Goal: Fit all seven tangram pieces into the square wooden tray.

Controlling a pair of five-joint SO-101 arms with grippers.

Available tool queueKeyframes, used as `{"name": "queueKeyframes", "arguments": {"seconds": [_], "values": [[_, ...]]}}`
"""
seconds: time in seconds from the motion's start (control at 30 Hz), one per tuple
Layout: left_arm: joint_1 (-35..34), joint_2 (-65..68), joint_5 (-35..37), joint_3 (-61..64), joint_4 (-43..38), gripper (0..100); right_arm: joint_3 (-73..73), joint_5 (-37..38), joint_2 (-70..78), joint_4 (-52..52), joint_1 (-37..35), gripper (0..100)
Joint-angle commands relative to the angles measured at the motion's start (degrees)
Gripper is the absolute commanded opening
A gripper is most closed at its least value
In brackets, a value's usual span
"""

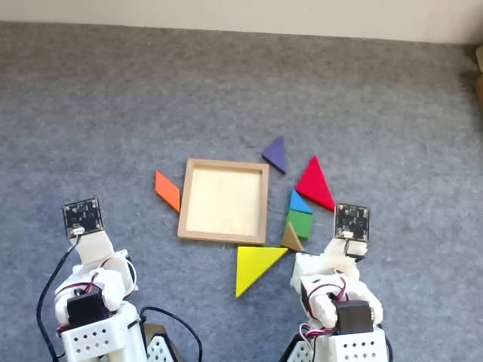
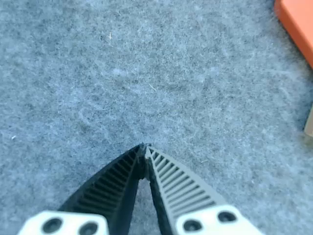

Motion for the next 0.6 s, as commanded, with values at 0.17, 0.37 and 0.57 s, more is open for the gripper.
{"name": "queueKeyframes", "arguments": {"seconds": [0.17,0.37,0.57], "values": [[-0.66,-1.8,-0.35,1.19,0.53,1,6.46,0.7,-0.66,0.48,0.48,0.5],[-0.75,-1.8,-0.35,1.19,0.53,1,6.37,0.7,-0.66,0.04,1.36,0.5],[-1.01,-1.8,-0.35,1.19,0.7,1,-1.8,0.7,-0.66,0.48,11.82,0.5]]}}
